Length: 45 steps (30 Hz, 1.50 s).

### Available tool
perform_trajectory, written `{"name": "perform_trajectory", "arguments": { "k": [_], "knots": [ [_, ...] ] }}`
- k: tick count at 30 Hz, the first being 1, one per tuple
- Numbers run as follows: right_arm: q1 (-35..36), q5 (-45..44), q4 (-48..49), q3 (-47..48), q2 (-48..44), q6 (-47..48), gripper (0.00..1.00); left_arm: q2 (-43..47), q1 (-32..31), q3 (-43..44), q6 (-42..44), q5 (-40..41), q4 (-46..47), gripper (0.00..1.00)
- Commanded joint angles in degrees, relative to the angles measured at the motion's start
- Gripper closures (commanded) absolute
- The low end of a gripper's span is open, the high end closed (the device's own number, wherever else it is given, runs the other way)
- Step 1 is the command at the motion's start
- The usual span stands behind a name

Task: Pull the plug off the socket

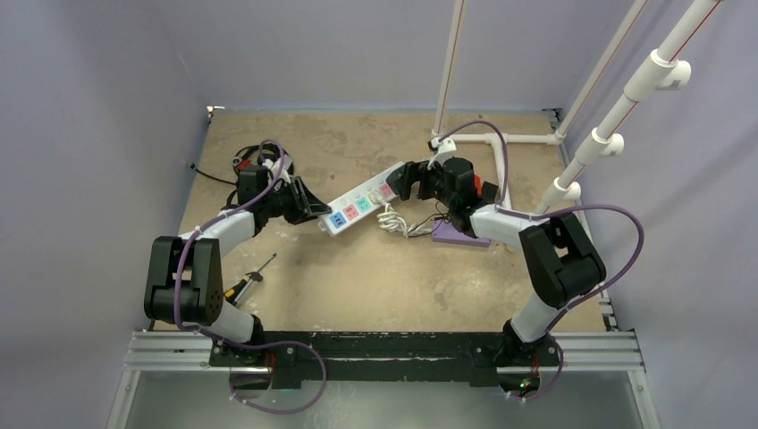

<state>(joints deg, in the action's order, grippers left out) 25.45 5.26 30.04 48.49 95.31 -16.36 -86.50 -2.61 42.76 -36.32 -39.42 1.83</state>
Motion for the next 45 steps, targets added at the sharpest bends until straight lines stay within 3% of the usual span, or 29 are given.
{"name": "perform_trajectory", "arguments": {
  "k": [1,12,20,24,27,30,32,34,36,38,41,45],
  "knots": [
    [1.59,-0.33,1.77,4.18,0.37,1.94,0.01,-0.25,1.51,1.94,1.17,4.41,-0.69,1.0],
    [3.11,-7.65,-2.39,11.16,8.05,2.75,0.03,0.01,1.6,1.9,1.11,4.09,-0.51,1.0],
    [3.38,-5.39,-1.88,12.57,10.52,3.77,0.2,-0.15,1.65,1.89,1.05,4.11,-0.42,1.0],
    [3.51,-3.63,-1.37,12.83,11.11,3.92,0.24,-0.34,1.66,1.97,1.06,4.09,-0.55,1.0],
    [3.68,-2.9,-0.93,12.88,11.25,4.14,0.36,-0.5,1.71,2.06,1.22,4.17,-0.79,1.0],
    [3.93,-2.23,-0.33,12.6,11.07,4.6,0.57,-0.74,1.71,2.16,1.54,3.99,-0.95,1.0],
    [4.06,-1.84,0.07,12.23,10.76,4.89,0.73,-1.07,1.72,2.08,1.47,3.67,-0.86,0.86],
    [4.24,-1.47,0.63,11.78,10.46,5.3,0.85,-1.21,1.72,2.06,1.52,3.65,-0.86,0.62],
    [4.46,-0.94,1.01,11.42,10.11,5.73,0.95,-1.11,1.68,2.47,1.93,4.35,-1.61,0.41],
    [4.95,-0.61,1.3,10.92,9.63,6.33,1.0,-0.64,1.7,3.22,3.0,6.19,-4.4,0.28],
    [5.77,-0.73,1.5,10.29,8.83,7.31,1.0,0.68,1.67,4.16,5.09,9.6,-6.97,0.18],
    [7.35,0.78,2.31,9.28,7.92,8.6,1.0,3.16,1.66,4.85,7.2,13.18,-8.92,0.15]
  ]
}}
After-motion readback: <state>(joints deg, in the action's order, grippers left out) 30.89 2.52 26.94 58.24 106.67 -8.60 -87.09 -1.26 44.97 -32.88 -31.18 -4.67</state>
